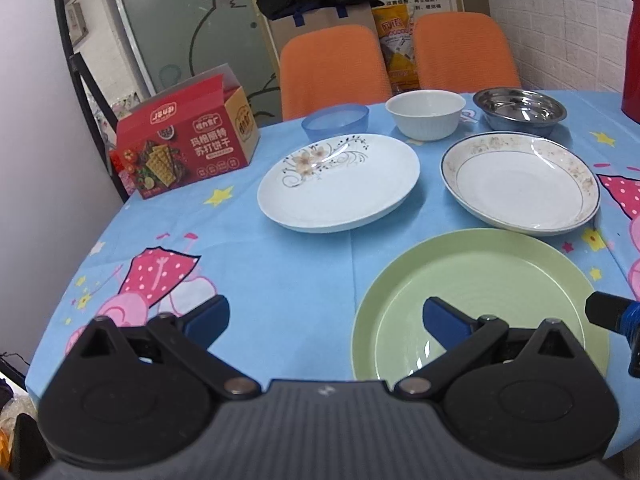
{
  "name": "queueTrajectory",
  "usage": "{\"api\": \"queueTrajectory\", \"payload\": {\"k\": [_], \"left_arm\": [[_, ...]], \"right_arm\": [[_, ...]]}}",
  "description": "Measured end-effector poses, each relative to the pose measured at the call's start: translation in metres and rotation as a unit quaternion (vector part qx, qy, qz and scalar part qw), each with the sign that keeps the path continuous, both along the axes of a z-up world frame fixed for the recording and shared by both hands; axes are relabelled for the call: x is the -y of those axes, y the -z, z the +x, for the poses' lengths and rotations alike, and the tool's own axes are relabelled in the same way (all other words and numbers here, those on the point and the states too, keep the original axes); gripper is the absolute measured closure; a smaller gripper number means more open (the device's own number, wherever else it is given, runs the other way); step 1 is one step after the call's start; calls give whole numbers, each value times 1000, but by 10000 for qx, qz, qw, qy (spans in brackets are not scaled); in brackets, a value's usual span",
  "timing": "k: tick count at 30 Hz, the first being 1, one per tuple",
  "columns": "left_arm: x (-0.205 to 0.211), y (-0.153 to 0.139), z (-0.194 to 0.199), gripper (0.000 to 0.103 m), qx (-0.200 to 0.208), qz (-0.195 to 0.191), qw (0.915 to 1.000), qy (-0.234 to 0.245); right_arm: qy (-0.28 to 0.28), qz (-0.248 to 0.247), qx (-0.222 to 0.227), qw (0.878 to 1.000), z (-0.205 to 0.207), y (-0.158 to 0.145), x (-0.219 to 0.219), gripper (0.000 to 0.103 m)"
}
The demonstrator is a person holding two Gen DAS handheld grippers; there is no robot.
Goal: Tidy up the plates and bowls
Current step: 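Move the left gripper toward the rim of the pale green plate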
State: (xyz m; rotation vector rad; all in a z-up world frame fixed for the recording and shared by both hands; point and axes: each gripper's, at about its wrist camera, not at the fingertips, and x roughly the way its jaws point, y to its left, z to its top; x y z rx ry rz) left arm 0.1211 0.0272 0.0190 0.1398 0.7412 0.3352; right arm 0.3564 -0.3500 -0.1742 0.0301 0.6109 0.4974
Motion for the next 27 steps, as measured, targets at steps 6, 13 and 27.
{"api": "queueTrajectory", "payload": {"k": [6,13,27], "left_arm": [[6,6,6,1,-95,119,9997,-185],[8,11,4,1,-184,31,9992,-342],[-5,16,-16,1,-215,-465,9987,58]], "right_arm": [[-274,66,-151,9995,11,2,0,12],[-428,96,-64,9990,9,-2,7,12],[179,67,125,9997,-12,0,-5,12]]}}
